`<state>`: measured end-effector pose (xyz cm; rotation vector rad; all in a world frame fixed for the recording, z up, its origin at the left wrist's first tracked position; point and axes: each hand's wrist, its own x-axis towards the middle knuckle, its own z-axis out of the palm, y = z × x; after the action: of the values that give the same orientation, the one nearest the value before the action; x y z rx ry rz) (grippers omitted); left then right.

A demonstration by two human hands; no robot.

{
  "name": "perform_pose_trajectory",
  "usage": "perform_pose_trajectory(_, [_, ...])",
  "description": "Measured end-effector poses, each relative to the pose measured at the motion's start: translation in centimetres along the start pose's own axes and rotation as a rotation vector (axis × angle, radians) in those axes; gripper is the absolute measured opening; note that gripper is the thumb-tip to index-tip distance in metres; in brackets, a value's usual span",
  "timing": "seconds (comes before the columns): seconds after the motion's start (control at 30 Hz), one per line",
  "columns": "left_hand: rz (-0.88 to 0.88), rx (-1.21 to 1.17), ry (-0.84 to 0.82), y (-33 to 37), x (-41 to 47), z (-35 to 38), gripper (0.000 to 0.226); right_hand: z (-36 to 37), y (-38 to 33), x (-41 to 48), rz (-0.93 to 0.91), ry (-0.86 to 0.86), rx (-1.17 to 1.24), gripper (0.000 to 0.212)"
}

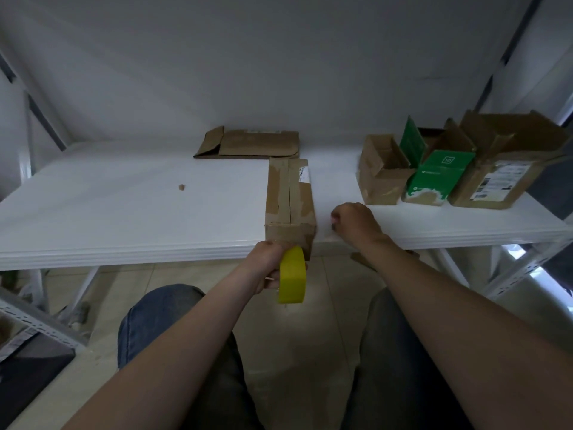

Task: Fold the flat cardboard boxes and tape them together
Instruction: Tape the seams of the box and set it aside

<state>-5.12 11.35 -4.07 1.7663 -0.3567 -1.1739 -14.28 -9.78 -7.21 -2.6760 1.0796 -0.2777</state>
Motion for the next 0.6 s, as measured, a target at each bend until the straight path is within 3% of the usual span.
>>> perform_pose_trajectory(0.13, [-0.009,-0.02,0.004,-0.2,-0.3,-0.2,0.027,-0.6,-0.3,-1.0,0.08,0.028,0.09,0.014])
perform_pose_trajectory(0.37, [-0.012,-0.022,0.008,-0.5,-0.7,0.1,0.022,-2.5,-1.0,-2.9,0.22,0.012,0.516,0.032])
perform_pose_trajectory(0.5, [-0.01,-0.029,0.01,-0.4,-0.9,0.2,0.021,-3.2,-1.3,-3.5,0.331,-0.071,0.965,0.011])
perform_pose_trajectory(0.6, [-0.005,-0.038,0.022,-0.4,-1.0,0.3,0.025,-3.8,-1.9,-4.1,0.325,-0.143,1.262,0.017])
